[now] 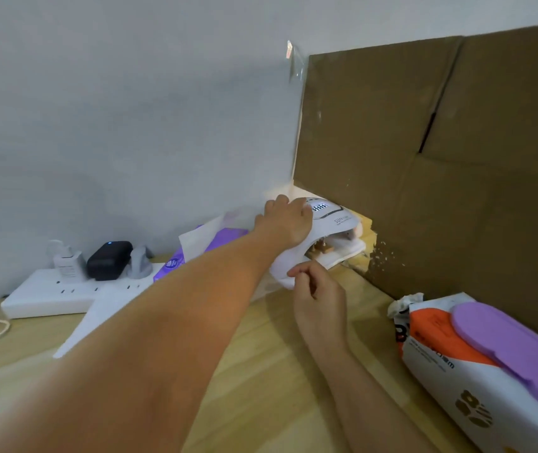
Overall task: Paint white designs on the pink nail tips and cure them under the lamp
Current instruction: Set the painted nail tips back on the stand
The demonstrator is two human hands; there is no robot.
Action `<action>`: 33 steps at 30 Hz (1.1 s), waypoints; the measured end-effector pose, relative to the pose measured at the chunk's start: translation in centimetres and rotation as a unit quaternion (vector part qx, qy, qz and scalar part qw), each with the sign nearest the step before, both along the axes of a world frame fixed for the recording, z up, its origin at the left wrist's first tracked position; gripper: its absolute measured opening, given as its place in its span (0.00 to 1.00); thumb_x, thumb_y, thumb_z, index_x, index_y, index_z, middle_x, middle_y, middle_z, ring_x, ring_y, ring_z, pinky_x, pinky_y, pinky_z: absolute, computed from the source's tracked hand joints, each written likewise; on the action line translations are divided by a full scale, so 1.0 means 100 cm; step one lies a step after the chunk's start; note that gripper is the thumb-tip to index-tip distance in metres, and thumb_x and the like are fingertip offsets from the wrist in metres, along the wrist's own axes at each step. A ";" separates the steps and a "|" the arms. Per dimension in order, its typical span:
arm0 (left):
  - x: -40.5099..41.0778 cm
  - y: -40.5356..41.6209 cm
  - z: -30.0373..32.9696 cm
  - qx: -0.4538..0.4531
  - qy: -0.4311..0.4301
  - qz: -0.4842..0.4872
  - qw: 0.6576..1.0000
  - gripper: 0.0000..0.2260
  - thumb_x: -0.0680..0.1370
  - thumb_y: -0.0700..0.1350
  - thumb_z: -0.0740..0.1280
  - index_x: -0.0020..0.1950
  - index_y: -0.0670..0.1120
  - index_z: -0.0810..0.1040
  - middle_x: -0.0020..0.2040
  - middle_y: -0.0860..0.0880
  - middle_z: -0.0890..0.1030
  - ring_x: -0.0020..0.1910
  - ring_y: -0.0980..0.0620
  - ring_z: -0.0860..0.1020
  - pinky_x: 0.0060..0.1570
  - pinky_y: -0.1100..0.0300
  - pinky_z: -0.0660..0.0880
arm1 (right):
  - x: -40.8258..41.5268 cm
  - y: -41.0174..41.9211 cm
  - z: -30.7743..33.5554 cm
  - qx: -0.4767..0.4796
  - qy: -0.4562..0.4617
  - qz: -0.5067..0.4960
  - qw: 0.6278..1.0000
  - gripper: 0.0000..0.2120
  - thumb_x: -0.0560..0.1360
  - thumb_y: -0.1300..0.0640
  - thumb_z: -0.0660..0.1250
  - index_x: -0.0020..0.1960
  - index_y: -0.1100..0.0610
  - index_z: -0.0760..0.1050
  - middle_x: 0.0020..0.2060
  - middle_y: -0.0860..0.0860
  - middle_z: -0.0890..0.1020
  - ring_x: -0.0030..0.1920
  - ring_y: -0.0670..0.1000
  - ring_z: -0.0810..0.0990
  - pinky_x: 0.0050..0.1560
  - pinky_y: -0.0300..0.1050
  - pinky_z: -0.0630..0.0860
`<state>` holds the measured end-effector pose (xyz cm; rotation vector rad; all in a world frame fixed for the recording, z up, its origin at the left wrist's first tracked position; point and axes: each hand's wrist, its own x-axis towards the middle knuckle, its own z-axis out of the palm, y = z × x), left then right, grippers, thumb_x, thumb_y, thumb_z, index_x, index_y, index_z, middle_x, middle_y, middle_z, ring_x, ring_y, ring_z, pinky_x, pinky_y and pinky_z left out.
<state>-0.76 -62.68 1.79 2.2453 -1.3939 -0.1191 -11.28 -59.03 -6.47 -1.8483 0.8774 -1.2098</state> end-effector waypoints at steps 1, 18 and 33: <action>0.001 -0.004 -0.001 0.014 -0.007 0.003 1.000 0.19 0.82 0.49 0.46 0.72 0.50 0.61 0.67 0.42 0.65 0.67 0.42 0.61 0.64 0.49 0.59 | 0.000 -0.001 -0.001 0.006 0.000 0.002 1.000 0.14 0.75 0.64 0.58 0.36 0.47 0.73 0.23 0.40 0.72 0.28 0.41 0.70 0.28 0.35 0.60; 0.003 0.004 0.021 -0.052 -0.036 -0.032 0.997 0.22 0.81 0.53 0.50 0.75 0.52 0.54 0.73 0.47 0.56 0.72 0.46 0.55 0.69 0.50 0.57 | 0.001 -0.002 0.000 -0.013 0.077 0.021 0.997 0.12 0.73 0.62 0.59 0.35 0.49 0.73 0.24 0.42 0.72 0.30 0.40 0.71 0.31 0.31 0.66; 0.015 0.360 0.008 -0.311 -0.045 -0.014 0.949 0.09 0.74 0.59 0.57 0.44 0.61 0.77 0.37 0.56 0.77 0.36 0.56 0.74 0.38 0.58 0.71 | -0.003 0.010 0.004 -0.067 0.152 -0.026 0.986 0.09 0.75 0.61 0.60 0.41 0.56 0.78 0.34 0.52 0.77 0.38 0.55 0.73 0.36 0.44 0.63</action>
